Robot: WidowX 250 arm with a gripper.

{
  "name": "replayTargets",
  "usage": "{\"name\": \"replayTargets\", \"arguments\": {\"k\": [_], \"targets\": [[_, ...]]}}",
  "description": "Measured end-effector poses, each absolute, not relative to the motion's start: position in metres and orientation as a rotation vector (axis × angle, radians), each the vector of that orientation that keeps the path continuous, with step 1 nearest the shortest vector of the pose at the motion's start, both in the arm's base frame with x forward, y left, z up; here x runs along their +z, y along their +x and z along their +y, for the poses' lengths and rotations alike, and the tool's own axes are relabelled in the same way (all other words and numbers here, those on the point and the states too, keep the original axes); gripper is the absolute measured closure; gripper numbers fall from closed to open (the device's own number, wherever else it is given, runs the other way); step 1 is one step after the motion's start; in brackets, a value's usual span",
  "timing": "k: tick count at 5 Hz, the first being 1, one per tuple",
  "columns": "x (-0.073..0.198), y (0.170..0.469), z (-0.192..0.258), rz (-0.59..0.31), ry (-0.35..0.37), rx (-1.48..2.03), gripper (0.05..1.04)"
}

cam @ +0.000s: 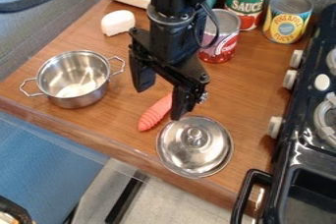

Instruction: Move the silver pot to the upper left side of the table

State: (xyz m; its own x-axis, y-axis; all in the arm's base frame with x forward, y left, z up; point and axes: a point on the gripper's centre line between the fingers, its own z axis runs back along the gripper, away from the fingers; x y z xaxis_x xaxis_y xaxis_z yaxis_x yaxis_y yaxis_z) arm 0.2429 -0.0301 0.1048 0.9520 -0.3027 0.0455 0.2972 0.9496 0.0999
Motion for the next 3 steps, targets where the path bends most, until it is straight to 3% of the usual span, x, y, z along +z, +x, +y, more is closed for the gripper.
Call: {"name": "replayTargets", "arguments": {"k": [1,3], "targets": [[0.100,0.241,-0.030,-0.039,0.089,-0.306,0.083],[0.094,0.248,0.014,-0.013,0.076,-0.172,0.083]]}}
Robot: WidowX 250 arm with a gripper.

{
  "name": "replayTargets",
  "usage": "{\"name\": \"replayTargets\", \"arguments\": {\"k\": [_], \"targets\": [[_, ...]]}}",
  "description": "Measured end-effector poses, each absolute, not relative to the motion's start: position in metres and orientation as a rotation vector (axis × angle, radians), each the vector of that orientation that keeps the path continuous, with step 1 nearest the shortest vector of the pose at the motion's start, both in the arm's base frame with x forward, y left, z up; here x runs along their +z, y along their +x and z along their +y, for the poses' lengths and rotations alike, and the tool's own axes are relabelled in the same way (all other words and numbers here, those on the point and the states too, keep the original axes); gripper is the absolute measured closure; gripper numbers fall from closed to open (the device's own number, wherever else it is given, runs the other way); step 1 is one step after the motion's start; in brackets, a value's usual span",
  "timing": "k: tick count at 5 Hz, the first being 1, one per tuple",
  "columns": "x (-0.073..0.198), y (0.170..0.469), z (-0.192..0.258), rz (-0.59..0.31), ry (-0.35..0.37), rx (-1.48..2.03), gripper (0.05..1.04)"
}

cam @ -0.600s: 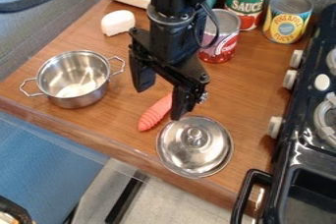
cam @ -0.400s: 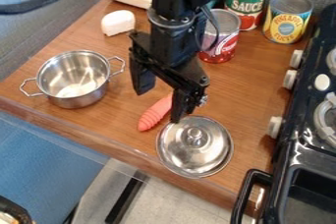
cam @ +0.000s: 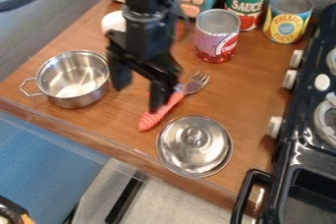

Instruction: Move the silver pot to the upper left side of the table

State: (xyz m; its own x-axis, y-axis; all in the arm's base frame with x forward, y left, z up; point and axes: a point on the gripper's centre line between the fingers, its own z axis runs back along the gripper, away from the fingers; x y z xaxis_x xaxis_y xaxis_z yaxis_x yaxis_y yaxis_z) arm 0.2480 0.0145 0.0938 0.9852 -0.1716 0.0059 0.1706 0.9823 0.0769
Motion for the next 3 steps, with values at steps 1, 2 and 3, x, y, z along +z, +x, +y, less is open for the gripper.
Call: {"name": "replayTargets", "arguments": {"k": [1,2,3], "targets": [[0.089,0.258,0.033,-0.013,0.090,-0.161,0.083],[0.079,0.266,0.053,-0.008,0.125,-0.159,0.083],[0.077,0.271,0.066,-0.031,0.177,-0.149,0.083]]}}
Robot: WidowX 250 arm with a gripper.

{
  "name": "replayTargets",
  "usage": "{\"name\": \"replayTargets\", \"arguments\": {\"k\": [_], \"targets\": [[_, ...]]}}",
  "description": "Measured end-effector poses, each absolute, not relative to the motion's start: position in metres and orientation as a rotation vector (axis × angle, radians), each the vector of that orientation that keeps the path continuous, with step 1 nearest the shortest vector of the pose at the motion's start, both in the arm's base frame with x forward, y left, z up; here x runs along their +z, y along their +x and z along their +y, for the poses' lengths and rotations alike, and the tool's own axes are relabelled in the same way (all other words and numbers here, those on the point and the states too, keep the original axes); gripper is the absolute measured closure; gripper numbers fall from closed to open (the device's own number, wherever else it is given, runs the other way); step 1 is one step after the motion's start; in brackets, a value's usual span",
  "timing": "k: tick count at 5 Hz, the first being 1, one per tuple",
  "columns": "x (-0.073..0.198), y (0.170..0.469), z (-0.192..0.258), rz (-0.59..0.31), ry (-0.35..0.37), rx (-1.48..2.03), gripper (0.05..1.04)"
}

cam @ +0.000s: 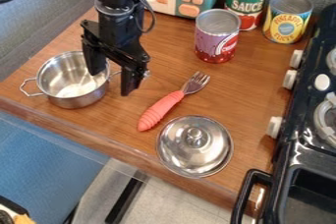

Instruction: Move the silver pot to the upper left side of the table

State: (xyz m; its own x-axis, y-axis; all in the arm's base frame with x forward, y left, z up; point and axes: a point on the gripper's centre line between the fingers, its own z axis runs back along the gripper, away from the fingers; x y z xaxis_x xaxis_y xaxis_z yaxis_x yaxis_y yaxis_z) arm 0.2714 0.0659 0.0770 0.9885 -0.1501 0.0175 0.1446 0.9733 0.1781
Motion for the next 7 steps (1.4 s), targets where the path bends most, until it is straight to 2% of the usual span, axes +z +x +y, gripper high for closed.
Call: {"name": "replayTargets", "arguments": {"k": [1,2,3,4,5,6,7], "targets": [[0.068,0.273,0.073,-0.026,0.203,-0.129,0.083],[0.058,0.271,0.077,-0.017,0.200,-0.096,0.138],[0.050,0.266,0.083,-0.034,0.167,-0.059,0.396],[0.050,0.266,0.083,-0.036,0.166,-0.062,0.711],[0.050,0.265,0.083,-0.028,0.161,-0.065,0.930],[0.050,0.260,0.082,0.004,0.164,-0.082,1.008],[0.067,0.261,0.077,0.008,0.189,-0.092,1.016]]}}
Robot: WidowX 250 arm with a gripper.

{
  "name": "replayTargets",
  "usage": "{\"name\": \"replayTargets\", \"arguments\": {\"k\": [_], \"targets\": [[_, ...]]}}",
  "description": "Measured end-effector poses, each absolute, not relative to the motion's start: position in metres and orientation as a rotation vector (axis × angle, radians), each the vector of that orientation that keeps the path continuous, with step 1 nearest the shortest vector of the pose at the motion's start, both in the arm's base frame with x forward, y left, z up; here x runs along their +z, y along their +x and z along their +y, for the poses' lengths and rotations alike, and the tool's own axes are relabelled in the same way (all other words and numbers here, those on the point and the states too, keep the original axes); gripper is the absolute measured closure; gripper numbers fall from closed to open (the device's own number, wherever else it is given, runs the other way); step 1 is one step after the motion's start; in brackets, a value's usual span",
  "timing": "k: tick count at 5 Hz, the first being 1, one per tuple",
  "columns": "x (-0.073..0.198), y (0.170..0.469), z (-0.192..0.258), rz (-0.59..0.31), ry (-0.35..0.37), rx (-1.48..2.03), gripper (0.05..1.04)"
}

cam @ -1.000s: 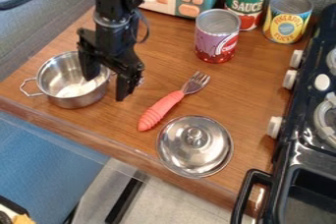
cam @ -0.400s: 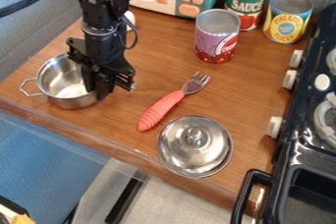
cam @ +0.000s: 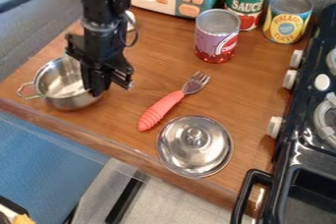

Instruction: Move the silver pot to the upper left side of the table

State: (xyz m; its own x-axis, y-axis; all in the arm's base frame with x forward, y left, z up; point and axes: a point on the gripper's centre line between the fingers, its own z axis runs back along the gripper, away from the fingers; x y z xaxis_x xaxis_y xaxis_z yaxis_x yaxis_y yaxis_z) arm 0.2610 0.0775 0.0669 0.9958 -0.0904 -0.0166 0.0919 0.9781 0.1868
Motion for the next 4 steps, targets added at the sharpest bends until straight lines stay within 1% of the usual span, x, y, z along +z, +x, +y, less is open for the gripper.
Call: {"name": "replayTargets", "arguments": {"k": [1,2,3,4], "targets": [[0.106,0.285,0.068,-0.073,0.253,-0.111,1.025],[0.127,0.311,0.060,-0.124,0.288,-0.121,1.026],[0.112,0.336,0.057,-0.087,0.299,-0.133,1.027],[0.092,0.353,0.059,-0.047,0.310,-0.122,1.028]]}}
